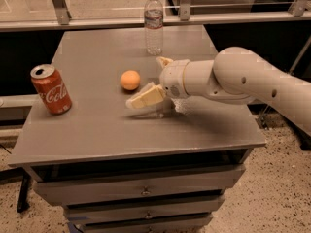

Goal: Move orange near water bottle

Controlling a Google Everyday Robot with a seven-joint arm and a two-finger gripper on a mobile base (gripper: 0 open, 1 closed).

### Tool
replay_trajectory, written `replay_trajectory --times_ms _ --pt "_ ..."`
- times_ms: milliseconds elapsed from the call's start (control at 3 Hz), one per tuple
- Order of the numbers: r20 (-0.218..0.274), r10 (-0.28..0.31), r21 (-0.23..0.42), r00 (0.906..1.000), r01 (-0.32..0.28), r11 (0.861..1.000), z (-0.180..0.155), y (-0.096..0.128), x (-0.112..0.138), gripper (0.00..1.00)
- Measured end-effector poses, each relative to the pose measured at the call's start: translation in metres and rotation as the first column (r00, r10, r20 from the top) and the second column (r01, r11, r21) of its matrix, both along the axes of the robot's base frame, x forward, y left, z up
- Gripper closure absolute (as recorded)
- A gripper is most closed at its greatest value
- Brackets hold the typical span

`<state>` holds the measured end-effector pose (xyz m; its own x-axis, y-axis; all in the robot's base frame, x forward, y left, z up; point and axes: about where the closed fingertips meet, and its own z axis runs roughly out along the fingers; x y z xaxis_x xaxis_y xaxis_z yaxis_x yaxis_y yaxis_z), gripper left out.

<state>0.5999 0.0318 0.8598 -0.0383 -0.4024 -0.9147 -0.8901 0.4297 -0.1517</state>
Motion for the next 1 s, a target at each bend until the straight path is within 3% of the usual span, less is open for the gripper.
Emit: replay_trajectory --times_ms 667,1000 --pt "-0.024 -0.057 0.097 0.9981 0.059 0.994 -0.008 0.021 0.034 0.0" --pt "-0.051 -0.078 0.133 0.9957 0.084 0.987 -0.015 0.029 0.041 0.17"
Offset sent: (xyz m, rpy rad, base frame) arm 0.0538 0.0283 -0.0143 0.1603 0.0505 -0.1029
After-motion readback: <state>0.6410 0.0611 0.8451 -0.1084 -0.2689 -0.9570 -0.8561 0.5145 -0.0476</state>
